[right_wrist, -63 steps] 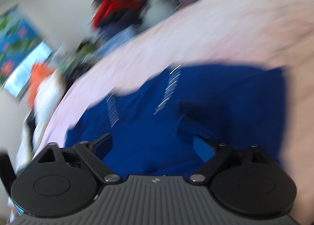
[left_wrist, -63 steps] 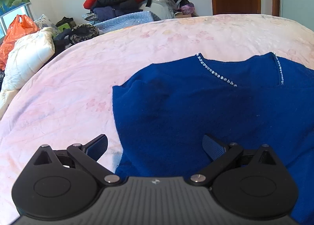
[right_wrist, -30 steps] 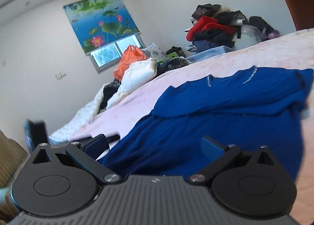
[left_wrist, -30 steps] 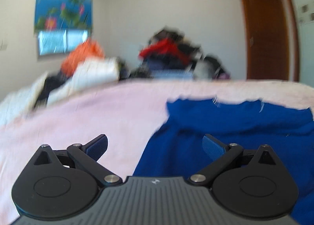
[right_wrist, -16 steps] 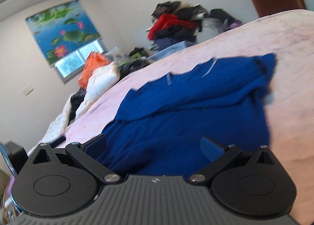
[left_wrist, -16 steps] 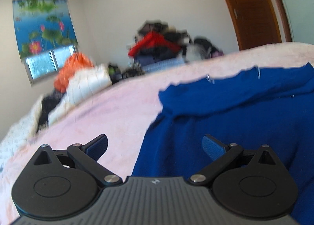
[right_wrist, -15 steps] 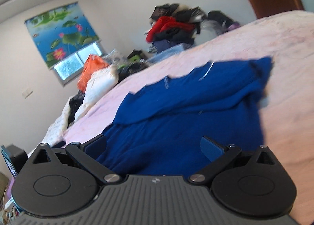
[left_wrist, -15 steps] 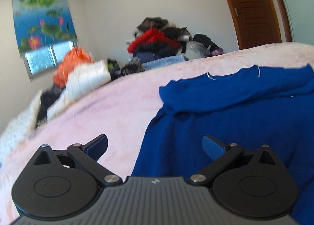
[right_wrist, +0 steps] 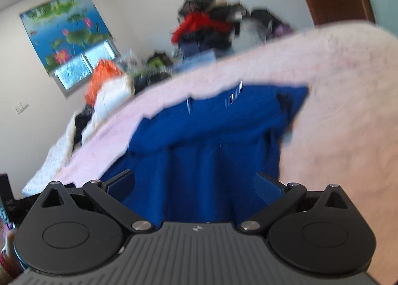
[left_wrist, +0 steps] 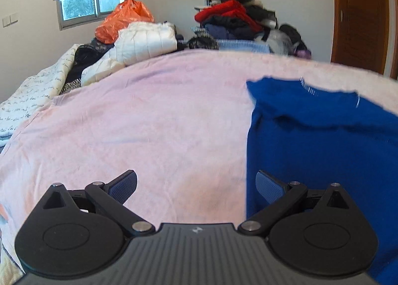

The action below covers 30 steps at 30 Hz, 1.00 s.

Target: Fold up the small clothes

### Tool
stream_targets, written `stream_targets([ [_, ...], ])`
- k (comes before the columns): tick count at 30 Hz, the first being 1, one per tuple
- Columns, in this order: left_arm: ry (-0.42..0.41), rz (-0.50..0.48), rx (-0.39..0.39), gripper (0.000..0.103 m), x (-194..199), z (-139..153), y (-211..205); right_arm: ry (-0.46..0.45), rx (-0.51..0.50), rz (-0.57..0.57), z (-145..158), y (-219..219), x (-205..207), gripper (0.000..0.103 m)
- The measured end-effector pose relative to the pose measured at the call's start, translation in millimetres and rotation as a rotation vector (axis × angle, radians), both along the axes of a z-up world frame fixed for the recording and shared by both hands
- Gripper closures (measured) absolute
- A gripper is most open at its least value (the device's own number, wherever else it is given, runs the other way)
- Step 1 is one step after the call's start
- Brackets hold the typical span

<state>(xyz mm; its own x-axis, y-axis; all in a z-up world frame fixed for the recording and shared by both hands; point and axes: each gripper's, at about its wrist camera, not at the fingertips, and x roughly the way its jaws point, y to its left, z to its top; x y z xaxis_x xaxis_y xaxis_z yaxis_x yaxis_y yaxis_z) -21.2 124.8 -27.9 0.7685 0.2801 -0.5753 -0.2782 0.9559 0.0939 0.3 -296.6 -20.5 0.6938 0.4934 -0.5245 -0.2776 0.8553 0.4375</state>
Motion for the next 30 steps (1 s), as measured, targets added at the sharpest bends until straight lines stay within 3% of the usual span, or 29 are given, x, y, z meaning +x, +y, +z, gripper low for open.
stream_targets([
  [3,0.027,-0.027,0.007,0.001,0,-12,4,0.073,0.019,0.042,-19,8,-10,0.0],
  [5,0.006,-0.064,-0.015,0.0,-6,-8,7,0.037,0.017,0.051,-13,6,-24,0.0],
  [10,0.027,-0.26,-0.187,0.0,-26,6,22,0.018,-0.006,0.084,4,-16,-55,0.0],
  [12,0.092,-0.317,-0.256,0.0,-34,6,27,0.06,-0.029,0.089,5,-23,-66,0.0],
  [19,0.244,-0.37,-0.475,0.0,-62,-8,38,0.285,0.051,0.08,-17,-40,-92,0.006],
  [21,0.289,-0.376,-0.545,0.0,-65,-16,39,0.286,0.096,0.084,-20,-45,-97,0.007],
  [25,0.316,-0.414,-0.506,0.0,-66,-17,25,0.329,0.158,0.162,-25,-41,-102,0.006],
  [29,0.319,-0.476,-0.483,0.001,-69,-18,8,0.27,0.127,0.196,-23,-26,-111,0.003],
  [30,0.317,-0.477,-0.462,0.001,-71,-18,4,0.259,0.134,0.195,-23,-24,-111,0.008],
])
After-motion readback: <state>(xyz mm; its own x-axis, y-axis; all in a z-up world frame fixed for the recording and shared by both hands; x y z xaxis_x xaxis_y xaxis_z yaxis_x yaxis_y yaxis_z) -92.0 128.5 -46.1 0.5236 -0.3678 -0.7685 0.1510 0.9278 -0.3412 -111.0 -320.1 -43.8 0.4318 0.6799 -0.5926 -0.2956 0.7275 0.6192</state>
